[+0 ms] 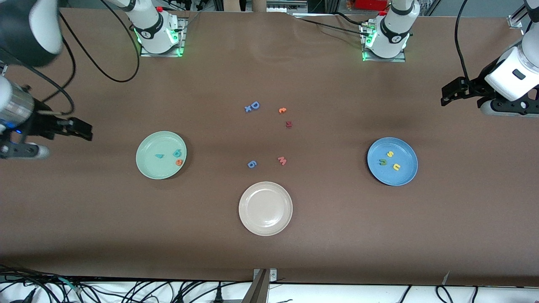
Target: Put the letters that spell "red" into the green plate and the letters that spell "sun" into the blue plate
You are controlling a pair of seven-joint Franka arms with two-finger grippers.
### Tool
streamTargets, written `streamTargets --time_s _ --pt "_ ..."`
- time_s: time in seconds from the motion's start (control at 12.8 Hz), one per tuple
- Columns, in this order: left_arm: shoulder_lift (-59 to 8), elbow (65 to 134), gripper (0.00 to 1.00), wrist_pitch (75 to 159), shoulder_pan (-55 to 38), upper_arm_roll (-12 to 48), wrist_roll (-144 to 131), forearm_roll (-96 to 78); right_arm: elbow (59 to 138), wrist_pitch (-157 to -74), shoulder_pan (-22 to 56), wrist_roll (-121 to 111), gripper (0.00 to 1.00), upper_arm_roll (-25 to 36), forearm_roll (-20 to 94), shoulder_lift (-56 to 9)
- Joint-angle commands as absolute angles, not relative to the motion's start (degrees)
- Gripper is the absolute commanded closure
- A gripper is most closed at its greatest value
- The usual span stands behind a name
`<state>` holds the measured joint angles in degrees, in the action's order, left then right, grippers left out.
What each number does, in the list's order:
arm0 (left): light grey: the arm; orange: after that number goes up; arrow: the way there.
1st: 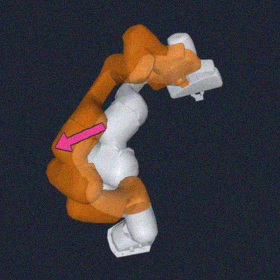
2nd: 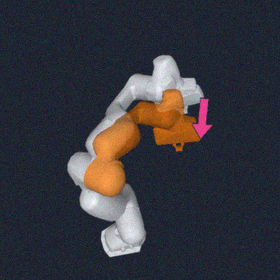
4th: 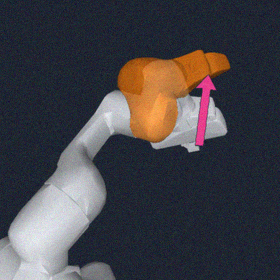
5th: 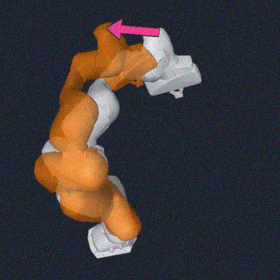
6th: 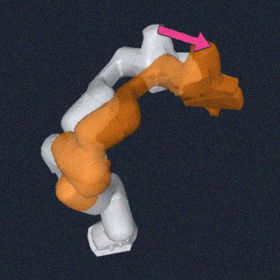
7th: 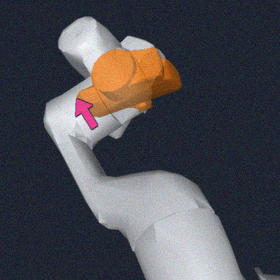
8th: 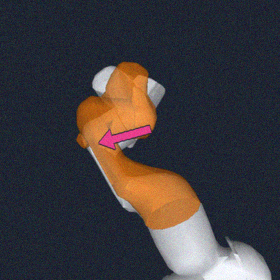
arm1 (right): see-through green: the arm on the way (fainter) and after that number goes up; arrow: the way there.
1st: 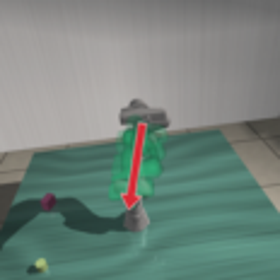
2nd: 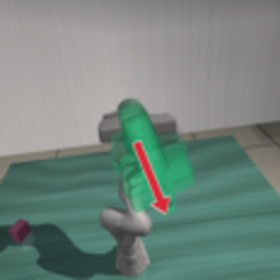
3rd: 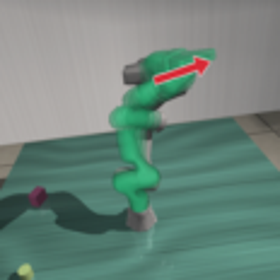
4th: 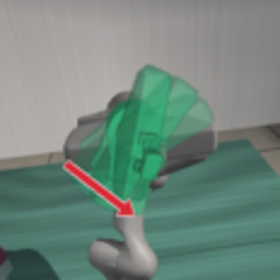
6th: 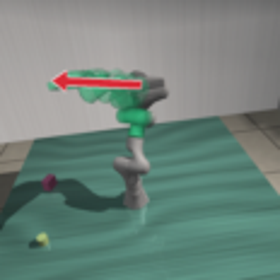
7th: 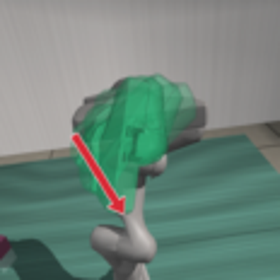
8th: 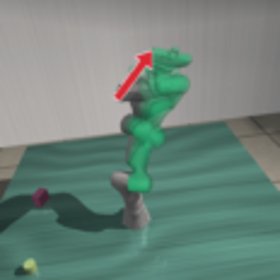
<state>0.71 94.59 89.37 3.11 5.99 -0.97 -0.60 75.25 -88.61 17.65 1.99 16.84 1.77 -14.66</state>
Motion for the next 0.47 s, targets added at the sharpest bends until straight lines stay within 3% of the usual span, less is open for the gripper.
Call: streamTargets --time_s 0.0,0.16,0.39 --pt "1.6 94.4 0.0 88.9 3.2 6.2 -1.4 -1.4 79.7 -89.5 9.2 5.1 0.0 6.3 -0.6 -8.9" --pt "1.7 93.9 0.0 88.8 2.8 6.3 -1.6 -1.3 87.0 -96.4 6.8 5.1 0.0 3.9 -0.9 -4.8" --pt "1.7 93.7 0.0 88.8 2.8 6.3 -1.1 -1.1 87.5 -97.1 7.2 5.4 0.0 4.3 -0.8 -5.3"
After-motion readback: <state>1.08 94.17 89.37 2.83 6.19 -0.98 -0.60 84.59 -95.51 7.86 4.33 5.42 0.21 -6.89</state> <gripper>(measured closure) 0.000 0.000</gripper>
